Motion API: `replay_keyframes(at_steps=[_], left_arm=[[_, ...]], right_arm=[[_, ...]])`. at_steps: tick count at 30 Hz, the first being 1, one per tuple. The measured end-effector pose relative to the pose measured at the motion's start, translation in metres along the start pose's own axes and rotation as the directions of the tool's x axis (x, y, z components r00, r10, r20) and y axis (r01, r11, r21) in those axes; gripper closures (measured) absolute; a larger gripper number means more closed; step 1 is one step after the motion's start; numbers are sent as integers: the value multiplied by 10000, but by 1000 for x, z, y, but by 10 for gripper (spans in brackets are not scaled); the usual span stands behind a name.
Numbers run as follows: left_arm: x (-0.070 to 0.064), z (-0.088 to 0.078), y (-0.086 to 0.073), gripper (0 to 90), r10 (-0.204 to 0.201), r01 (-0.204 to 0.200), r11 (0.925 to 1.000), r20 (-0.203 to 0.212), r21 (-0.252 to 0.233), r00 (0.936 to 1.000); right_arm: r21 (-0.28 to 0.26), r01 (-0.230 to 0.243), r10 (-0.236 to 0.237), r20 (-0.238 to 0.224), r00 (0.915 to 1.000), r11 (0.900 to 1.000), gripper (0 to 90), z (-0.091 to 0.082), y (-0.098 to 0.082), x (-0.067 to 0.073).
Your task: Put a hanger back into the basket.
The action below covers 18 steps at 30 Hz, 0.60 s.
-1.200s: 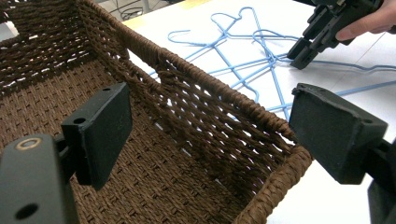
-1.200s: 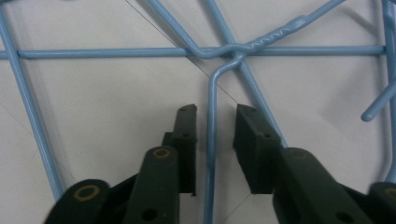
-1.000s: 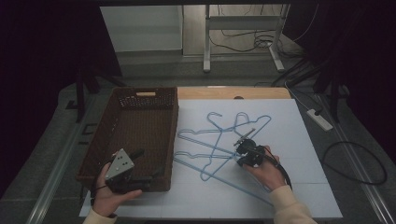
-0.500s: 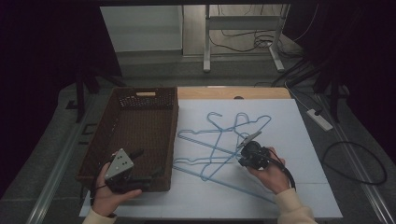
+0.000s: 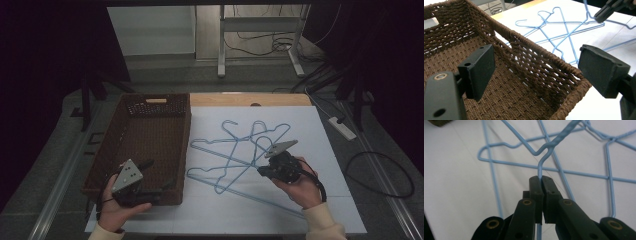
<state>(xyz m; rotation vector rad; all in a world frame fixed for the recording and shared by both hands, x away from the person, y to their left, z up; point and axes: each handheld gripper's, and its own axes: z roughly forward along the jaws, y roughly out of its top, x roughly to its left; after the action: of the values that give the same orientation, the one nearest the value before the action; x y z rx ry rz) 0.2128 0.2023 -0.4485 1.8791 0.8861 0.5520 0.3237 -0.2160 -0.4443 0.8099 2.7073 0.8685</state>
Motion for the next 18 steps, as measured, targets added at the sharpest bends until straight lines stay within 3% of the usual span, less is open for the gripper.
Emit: replay_keyframes(at_steps=[9, 18], left_arm=[[0, 1, -1, 152, -9, 9, 10000, 4, 35, 10000], [-1, 1, 1, 154, 58, -58, 10000, 3, 28, 10000]], right_arm=[[-891, 434, -459, -266, 9986, 9951, 883, -30, 4, 4], [-1428, 367, -431, -418, 9982, 9891, 883, -45, 4, 3]])
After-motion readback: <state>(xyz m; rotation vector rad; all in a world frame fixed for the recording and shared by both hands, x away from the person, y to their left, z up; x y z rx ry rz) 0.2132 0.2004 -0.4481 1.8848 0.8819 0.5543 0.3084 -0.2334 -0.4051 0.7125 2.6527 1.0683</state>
